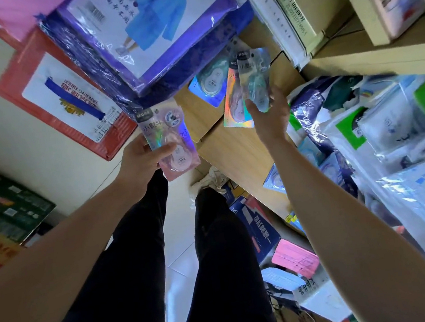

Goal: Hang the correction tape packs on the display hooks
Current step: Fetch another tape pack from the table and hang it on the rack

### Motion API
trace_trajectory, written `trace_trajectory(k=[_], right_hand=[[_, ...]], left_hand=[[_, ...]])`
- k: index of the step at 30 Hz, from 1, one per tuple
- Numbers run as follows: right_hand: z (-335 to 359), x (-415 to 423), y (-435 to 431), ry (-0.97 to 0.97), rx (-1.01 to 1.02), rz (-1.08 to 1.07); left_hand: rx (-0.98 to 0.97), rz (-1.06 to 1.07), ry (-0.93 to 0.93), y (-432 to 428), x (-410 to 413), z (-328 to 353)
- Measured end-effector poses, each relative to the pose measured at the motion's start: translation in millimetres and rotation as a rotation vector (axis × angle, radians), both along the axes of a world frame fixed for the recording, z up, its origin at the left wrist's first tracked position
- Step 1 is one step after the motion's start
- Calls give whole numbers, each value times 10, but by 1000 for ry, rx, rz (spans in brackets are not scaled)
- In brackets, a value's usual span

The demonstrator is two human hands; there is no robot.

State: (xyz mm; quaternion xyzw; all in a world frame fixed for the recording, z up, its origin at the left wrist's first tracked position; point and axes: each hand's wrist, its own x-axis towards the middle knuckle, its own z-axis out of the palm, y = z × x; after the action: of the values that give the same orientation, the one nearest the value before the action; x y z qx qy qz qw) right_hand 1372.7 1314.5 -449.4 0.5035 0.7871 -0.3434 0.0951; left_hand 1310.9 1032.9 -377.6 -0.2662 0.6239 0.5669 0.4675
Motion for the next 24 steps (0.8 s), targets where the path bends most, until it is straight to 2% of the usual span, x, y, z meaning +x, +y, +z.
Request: trace_trajectory(k=[3,10,16,24], right_hand=[[43,-30,-8,36,-83,-119],[42,-17,-11,45,-192,-241],[68,112,-118,24,-161,-126],[167,228,-128,139,-284,-245]], left_hand=[[3,-2,-1,-1,-1,-5],[-4,-26,18,19,25,-3],[-42,-55,45,51,33,27],[-67,-80,43,-26,87,-1]])
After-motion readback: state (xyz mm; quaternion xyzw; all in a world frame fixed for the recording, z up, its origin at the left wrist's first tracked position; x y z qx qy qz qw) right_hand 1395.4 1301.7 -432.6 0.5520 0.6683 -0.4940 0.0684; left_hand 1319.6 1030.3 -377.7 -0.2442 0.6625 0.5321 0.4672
